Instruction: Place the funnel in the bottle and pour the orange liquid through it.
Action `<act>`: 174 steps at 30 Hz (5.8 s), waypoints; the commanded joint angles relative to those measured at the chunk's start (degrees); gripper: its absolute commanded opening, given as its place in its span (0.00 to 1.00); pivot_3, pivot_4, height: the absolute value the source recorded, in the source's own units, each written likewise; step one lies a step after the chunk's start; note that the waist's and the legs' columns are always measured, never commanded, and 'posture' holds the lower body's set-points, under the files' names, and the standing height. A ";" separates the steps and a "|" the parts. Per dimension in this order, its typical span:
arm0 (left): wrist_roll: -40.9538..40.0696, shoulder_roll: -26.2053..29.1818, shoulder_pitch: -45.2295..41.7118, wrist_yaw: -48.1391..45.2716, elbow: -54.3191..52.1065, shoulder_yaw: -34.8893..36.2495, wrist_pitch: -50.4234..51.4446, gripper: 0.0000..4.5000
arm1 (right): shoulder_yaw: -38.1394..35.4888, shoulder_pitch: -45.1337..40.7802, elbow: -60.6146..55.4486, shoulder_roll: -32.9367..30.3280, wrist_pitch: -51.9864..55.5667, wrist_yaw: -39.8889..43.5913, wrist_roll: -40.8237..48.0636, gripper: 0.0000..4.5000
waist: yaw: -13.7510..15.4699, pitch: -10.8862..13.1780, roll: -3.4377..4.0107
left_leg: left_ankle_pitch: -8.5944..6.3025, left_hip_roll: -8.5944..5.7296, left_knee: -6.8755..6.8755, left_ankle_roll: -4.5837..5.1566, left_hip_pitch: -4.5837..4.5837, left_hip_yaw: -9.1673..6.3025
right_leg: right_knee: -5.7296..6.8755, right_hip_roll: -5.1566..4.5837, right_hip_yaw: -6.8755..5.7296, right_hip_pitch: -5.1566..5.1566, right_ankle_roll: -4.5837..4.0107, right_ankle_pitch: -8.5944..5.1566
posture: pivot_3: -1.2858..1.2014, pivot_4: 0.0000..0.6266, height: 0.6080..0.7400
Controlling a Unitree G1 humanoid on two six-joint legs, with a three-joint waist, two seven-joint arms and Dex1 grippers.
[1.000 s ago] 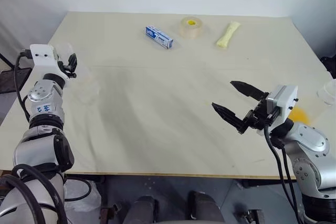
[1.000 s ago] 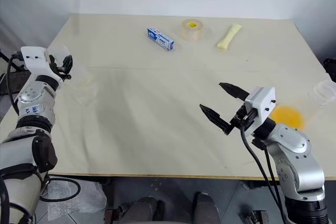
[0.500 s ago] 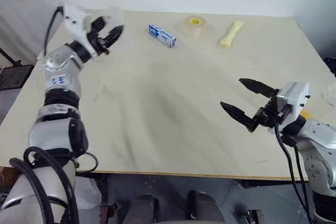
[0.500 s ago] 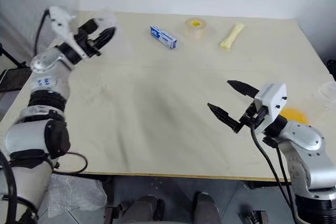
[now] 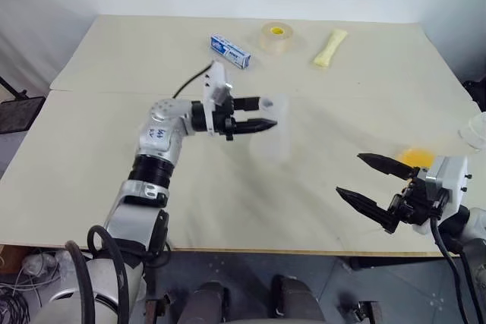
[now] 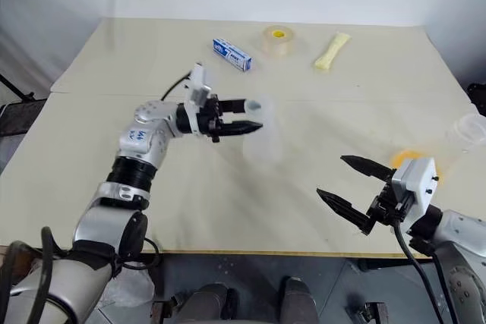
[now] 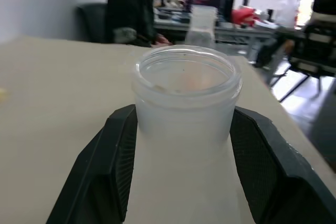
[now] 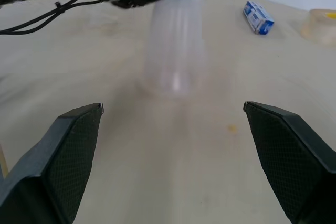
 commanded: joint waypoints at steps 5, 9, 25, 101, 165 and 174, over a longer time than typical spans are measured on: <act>2.07 -3.50 0.09 5.15 -3.83 -3.69 -0.09 0.51 | -1.23 3.55 -5.92 3.11 -1.85 -3.23 0.08 1.00 | 0.34 0.00 0.00 | 0.00 -0.07 0.02 0.01 0.00 -0.02 | -0.01 -0.03 0.07 0.01 0.00 0.00 | 0.52 0.24 1.00; 3.58 -4.38 -0.28 6.27 -2.10 -4.87 -2.59 0.51 | -1.17 5.03 -7.35 4.16 -2.38 -4.58 -0.37 1.00 | 0.26 -0.01 0.02 | 0.00 -0.07 0.01 0.01 0.00 -0.01 | -0.01 -0.02 0.08 0.00 0.00 0.00 | 0.52 0.24 1.00; 4.85 -2.87 4.09 6.23 -7.47 -8.17 -1.29 1.00 | -0.72 5.85 -8.24 4.51 -3.48 -5.92 -1.18 1.00 | 0.22 -0.02 0.03 | 0.01 -0.07 0.02 0.02 0.01 -0.02 | 0.00 -0.01 0.10 0.01 0.00 0.00 | 0.52 0.24 1.00; 10.72 33.56 17.76 25.06 10.23 11.97 -16.57 1.00 | 1.51 2.01 0.96 2.33 -4.17 -0.83 -2.03 1.00 | -0.15 -0.11 0.18 | -0.06 -0.08 -0.02 -0.02 0.17 0.01 | 0.33 -0.02 0.26 -0.12 -0.07 -0.02 | 0.52 0.24 1.00; -4.70 20.19 -27.15 -17.79 3.36 -16.45 41.98 0.01 | 0.44 -3.20 2.96 1.66 -4.90 -0.53 -3.78 1.00 | -0.07 -0.07 0.13 | -0.02 -0.21 0.11 0.07 0.03 -0.02 | 0.44 -0.01 0.39 -0.17 -0.07 -0.02 | 0.52 0.24 1.00; -1.02 13.60 -34.52 -21.45 14.55 -17.93 37.09 0.01 | 0.21 1.85 -1.86 4.34 -5.55 -3.82 -4.24 1.00 | -0.15 -0.06 0.10 | -0.02 -0.16 0.07 0.07 0.01 -0.01 | 0.43 0.01 0.38 -0.21 -0.06 -0.02 | 0.52 0.24 1.00</act>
